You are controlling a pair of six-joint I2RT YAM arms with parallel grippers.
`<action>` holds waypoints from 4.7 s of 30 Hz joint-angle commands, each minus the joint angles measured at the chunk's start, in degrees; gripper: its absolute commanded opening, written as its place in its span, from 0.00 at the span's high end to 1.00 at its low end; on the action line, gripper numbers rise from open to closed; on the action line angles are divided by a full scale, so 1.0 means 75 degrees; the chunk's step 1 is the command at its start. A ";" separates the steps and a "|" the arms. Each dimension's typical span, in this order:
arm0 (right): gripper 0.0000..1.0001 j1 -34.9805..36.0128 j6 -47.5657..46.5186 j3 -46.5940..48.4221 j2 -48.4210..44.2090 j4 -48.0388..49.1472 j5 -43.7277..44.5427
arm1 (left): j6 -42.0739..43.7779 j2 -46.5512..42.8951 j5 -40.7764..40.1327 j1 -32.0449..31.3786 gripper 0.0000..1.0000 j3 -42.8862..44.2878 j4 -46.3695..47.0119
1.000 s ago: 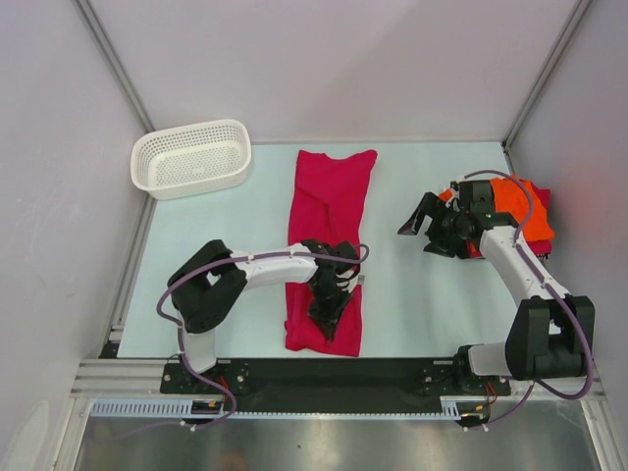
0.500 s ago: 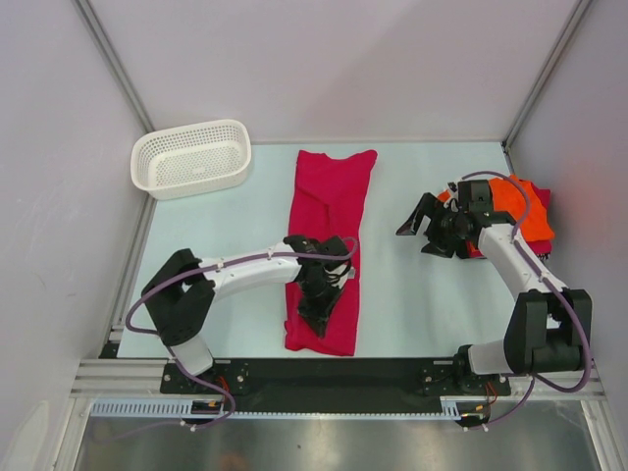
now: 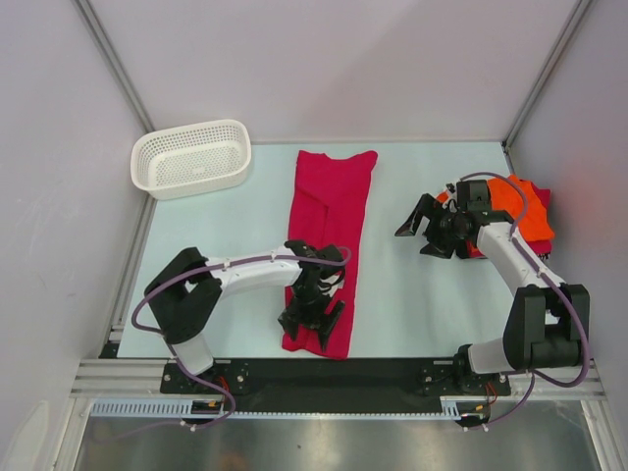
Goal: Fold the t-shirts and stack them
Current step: Grab the bottom of the folded rectangular tshirt with both arms
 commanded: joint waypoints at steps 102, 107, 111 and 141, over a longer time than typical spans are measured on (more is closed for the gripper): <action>0.07 0.4445 0.2422 -0.1608 0.0272 0.1142 -0.0037 | -0.1202 -0.2331 0.0829 0.3733 0.63 -0.3428 0.3474; 0.07 0.4433 0.2375 -0.1561 0.0354 0.1154 -0.0061 | -0.1214 -0.2472 0.0911 0.3651 0.67 -0.3369 0.3333; 0.07 0.4410 0.2363 -0.1526 0.0413 0.1166 -0.0096 | -0.1214 -0.2366 0.1075 0.3476 0.94 -0.3381 0.3309; 0.07 0.4328 0.2701 -0.2379 -0.0453 0.1431 -0.0341 | -0.1389 -0.4404 -0.0331 0.3252 0.20 -0.3627 0.0706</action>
